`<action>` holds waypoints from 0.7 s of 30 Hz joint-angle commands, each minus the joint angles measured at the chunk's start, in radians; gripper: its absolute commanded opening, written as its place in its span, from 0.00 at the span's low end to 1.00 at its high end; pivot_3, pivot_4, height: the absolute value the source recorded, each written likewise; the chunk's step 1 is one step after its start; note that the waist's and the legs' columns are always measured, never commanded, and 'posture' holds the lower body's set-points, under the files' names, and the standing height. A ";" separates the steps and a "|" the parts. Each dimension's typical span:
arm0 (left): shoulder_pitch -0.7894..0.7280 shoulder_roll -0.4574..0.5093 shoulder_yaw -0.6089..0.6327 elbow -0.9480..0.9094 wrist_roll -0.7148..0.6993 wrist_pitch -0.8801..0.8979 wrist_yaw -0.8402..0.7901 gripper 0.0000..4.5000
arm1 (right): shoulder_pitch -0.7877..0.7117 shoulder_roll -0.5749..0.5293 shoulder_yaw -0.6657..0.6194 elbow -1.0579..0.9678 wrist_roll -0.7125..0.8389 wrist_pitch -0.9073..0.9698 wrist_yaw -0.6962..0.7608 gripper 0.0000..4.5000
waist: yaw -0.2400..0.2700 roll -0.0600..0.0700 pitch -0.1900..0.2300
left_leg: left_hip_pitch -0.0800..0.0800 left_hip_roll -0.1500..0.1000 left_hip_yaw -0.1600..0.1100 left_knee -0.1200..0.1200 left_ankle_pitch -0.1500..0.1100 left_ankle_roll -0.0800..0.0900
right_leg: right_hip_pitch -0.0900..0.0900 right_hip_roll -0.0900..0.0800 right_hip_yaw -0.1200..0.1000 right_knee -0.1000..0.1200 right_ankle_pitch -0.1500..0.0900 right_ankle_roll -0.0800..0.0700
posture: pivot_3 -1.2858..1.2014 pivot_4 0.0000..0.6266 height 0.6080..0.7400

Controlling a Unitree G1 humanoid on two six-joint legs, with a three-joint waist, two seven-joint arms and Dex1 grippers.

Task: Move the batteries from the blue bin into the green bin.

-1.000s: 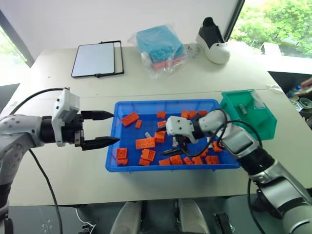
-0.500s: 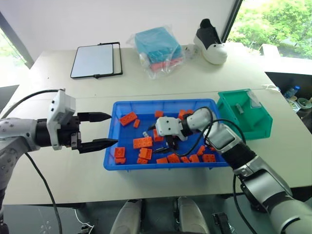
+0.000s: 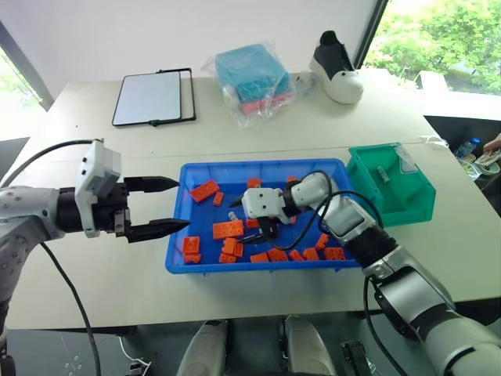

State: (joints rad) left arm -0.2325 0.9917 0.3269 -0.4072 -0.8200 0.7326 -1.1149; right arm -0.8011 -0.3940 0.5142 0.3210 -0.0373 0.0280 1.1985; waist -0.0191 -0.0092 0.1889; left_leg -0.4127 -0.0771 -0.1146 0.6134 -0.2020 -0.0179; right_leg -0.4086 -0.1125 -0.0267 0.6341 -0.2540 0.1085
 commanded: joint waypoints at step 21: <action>-0.072 -0.023 -0.041 0.034 0.011 -0.030 0.011 1.00 | -0.051 0.138 -0.092 -0.029 0.034 0.200 -0.093 0.27 | -0.002 0.000 0.000 | 0.001 0.001 0.001 -0.001 0.000 0.000 | 0.000 0.001 0.002 0.000 0.000 -0.001 | 0.52 0.24 0.93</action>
State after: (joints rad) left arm -0.2887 0.9687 0.2792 -0.3661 -0.8144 0.7236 -1.1068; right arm -0.8083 -0.2784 0.4580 0.2788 -0.0156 0.2206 1.1460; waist -0.0215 -0.0090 0.1890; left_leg -0.4116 -0.0761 -0.1136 0.6126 -0.2019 -0.0182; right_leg -0.4091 -0.1115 -0.0251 0.6344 -0.2536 0.1077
